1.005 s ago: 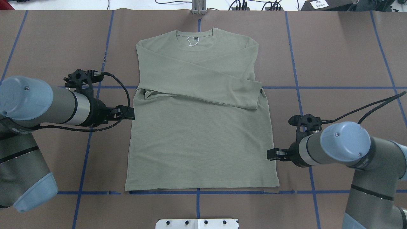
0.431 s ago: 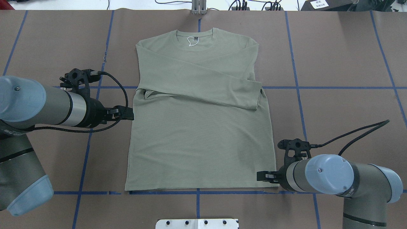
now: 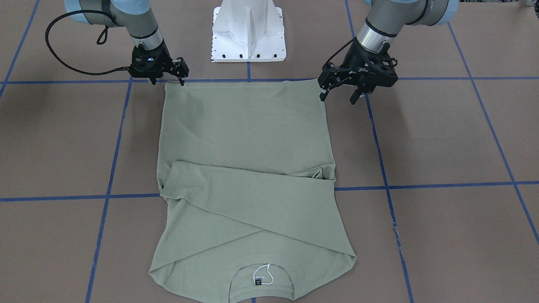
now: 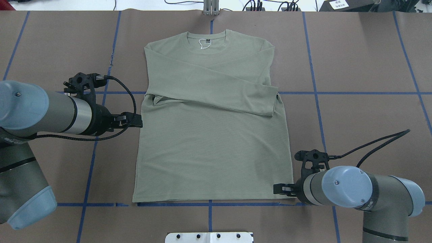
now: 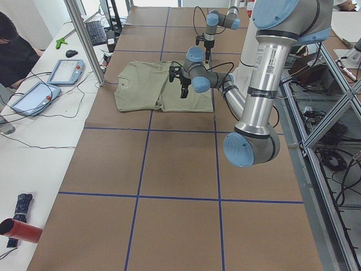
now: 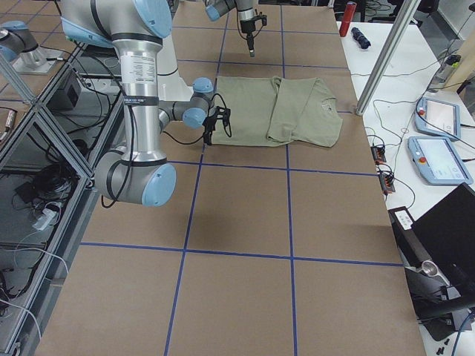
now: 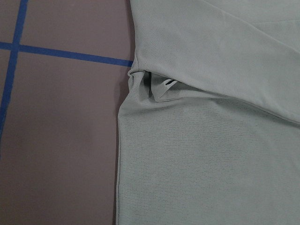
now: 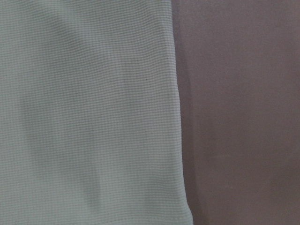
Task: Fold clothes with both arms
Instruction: 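Move both grippers down to the shirt hem corners nearest the robot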
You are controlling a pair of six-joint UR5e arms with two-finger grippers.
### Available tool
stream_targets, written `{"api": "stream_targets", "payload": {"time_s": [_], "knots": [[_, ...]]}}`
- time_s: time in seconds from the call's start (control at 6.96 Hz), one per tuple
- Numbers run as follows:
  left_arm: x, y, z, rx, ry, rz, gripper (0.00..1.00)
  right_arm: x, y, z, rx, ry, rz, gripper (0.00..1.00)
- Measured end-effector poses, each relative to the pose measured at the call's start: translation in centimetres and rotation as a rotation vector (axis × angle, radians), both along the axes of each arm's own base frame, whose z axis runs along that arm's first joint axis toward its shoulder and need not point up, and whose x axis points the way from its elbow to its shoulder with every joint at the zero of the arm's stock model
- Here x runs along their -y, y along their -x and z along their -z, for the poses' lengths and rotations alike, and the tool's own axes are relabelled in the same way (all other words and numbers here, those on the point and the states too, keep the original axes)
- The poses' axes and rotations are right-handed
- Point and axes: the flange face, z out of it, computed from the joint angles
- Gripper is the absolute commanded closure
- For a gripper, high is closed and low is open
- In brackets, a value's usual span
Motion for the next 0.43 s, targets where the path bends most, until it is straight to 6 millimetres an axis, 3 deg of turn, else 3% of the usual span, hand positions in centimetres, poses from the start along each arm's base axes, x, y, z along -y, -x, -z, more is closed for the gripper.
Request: {"api": "stream_targets", "payload": {"time_s": [0.29, 0.43], "knots": [[-0.01, 0.0, 0.1, -0.003, 0.004, 0.003, 0.01, 0.04, 0.5, -0.75, -0.015, 0.005, 0.003, 0.01], [-0.02, 0.02, 0.15, -0.004, 0.004, 0.003, 0.01, 0.04, 0.73, -0.79, -0.016, 0.006, 0.004, 0.06]]}}
